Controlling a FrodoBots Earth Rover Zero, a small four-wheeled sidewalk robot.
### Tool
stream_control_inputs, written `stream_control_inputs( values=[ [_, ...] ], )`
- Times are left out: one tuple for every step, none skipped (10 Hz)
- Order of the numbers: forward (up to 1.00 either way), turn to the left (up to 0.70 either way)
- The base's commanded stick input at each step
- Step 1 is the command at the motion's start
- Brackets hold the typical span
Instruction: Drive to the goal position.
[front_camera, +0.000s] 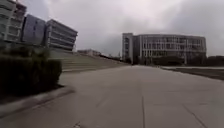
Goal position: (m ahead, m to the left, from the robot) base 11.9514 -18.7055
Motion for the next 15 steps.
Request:
stream_control_inputs(
  values=[
    [0.70,0.00],
    [0.70,0.00],
    [0.70,0.00],
    [0.70,0.00],
    [0.70,0.00],
    [0.70,0.00],
    [0.70,0.00],
    [0.70,0.00],
    [0.70,0.00],
    [0.70,0.00],
    [0.70,0.00],
    [0.70,0.00],
    [0.70,0.00],
    [0.70,0.00],
    [0.70,0.00]
  ],
)
